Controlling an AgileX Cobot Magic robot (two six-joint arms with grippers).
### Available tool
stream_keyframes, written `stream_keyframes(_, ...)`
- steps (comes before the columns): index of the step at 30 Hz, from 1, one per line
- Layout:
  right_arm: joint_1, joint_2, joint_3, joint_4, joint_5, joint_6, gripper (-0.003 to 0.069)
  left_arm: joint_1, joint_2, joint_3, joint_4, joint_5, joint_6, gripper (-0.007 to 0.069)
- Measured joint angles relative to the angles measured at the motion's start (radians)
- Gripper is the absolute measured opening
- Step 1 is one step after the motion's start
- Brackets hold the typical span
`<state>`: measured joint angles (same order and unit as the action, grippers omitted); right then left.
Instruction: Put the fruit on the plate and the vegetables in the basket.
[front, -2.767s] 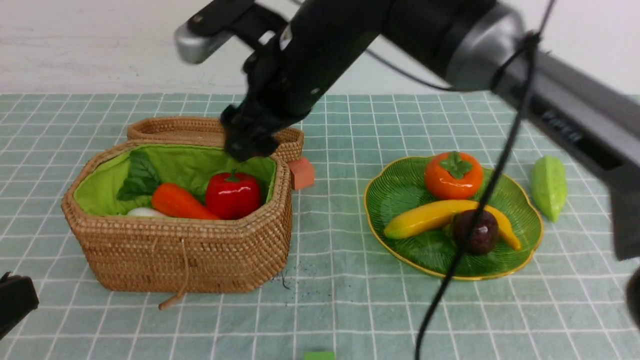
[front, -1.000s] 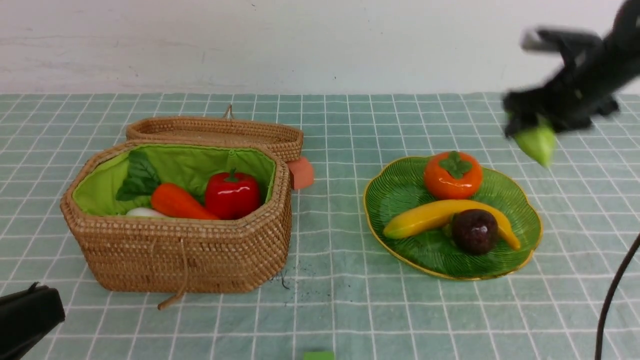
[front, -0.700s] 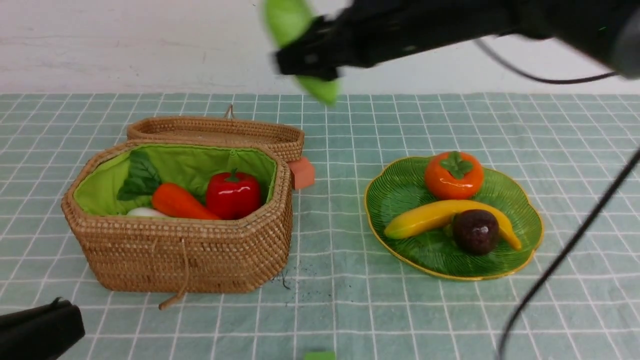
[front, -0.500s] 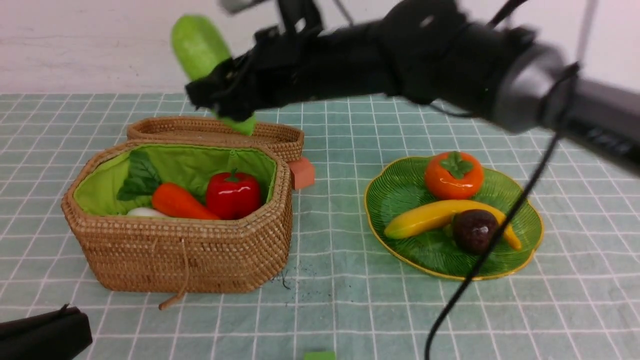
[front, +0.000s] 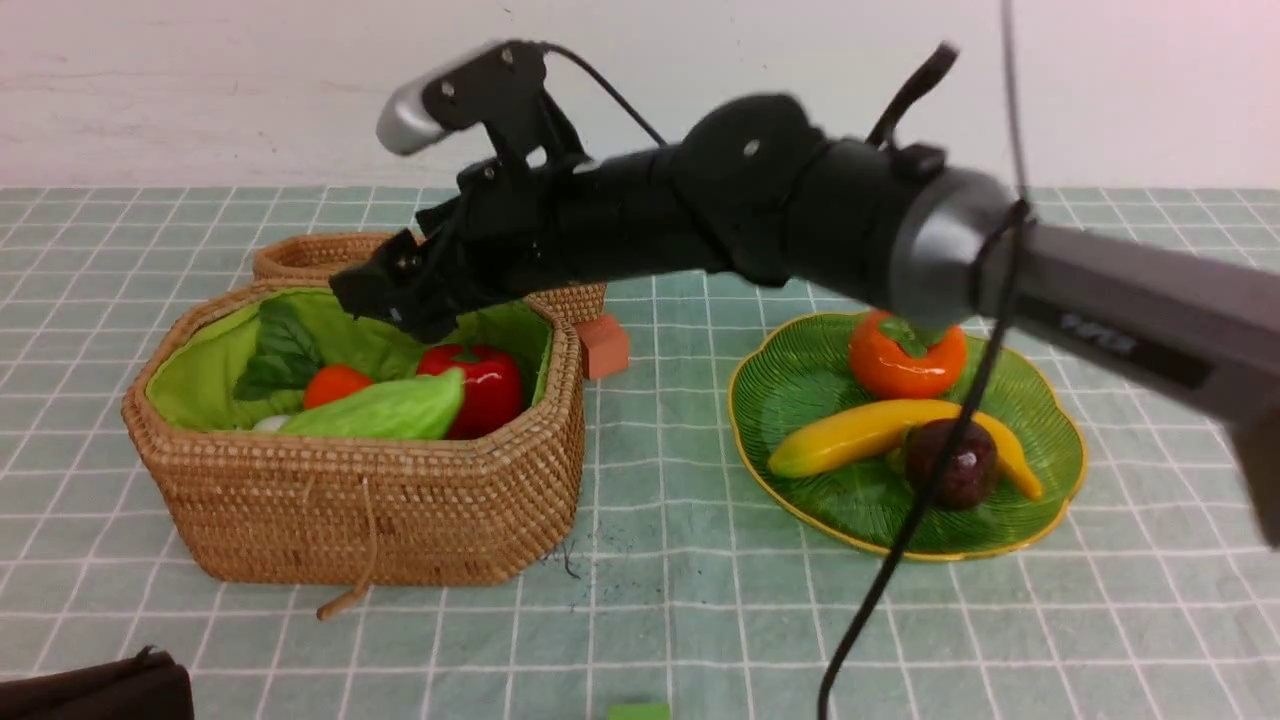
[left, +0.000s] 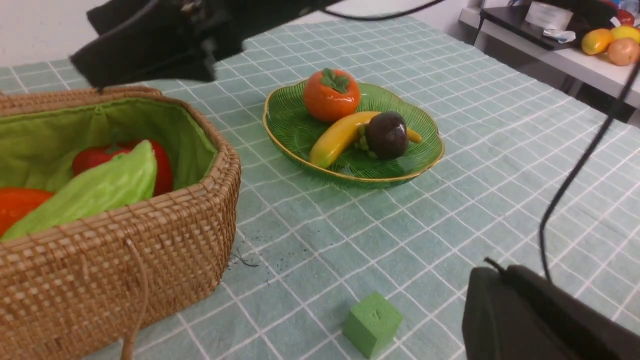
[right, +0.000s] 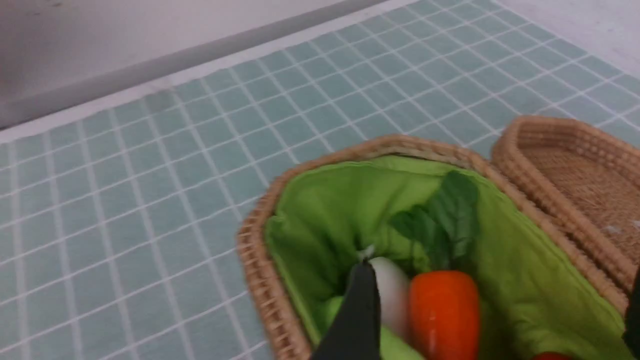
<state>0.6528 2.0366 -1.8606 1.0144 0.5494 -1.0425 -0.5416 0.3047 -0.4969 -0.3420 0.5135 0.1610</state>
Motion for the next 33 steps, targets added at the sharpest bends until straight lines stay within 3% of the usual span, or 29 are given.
stream_keyframes(2, -0.005, -0.042, 0.000, -0.052, 0.064, 0.072, 0.0597, 0.000, 0.000, 0.000, 0.000, -0.005, 0.000, -0.0013)
stream_keyframes(4, -0.025, -0.124, 0.000, -0.162, 0.198, 0.244, 0.0509, 0.000, 0.000, 0.000, 0.000, -0.009, 0.000, -0.0013)
stream_keyframes(7, -0.065, -0.266, -0.002, -0.381, 0.410, 0.515, 0.0322, 0.000, 0.000, 0.000, 0.000, -0.014, 0.000, -0.0013)
stream_keyframes(8, -0.073, -0.297, -0.002, -0.435, 0.461, 0.573, 0.0255, 0.000, 0.000, 0.000, 0.000, -0.017, 0.000, -0.0013)
stream_keyframes(9, -0.074, -0.304, -0.003, -0.461, 0.486, 0.599, 0.0242, 0.000, 0.000, 0.000, 0.000, -0.019, 0.000, -0.0013)
stream_keyframes(12, -0.084, -0.418, -0.003, -0.662, 0.665, 0.761, 0.0033, 0.000, -0.036, 0.020, 0.000, -0.061, 0.001, -0.0013)
stream_keyframes(13, -0.084, -0.439, -0.002, -0.700, 0.683, 0.789, 0.0002, 0.000, -0.056, 0.033, 0.000, -0.078, 0.001, -0.0013)
stream_keyframes(18, -0.084, -0.594, 0.092, -0.848, 0.699, 0.938, -0.0015, 0.000, -0.198, 0.129, -0.004, -0.157, -0.004, -0.0013)
stream_keyframes(20, -0.084, -0.734, 0.233, -0.895, 0.702, 1.030, -0.0010, 0.000, -0.279, 0.211, -0.014, -0.234, -0.007, -0.0013)
stream_keyframes(25, -0.084, -0.969, 0.517, -0.930, 0.709, 1.199, -0.0004, 0.000, -0.312, 0.289, -0.019, -0.343, -0.007, -0.0013)
stream_keyframes(33, -0.084, -1.245, 0.816, -0.946, 0.708, 1.381, 0.0003, 0.000, -0.312, 0.339, -0.020, -0.313, -0.008, -0.0010)
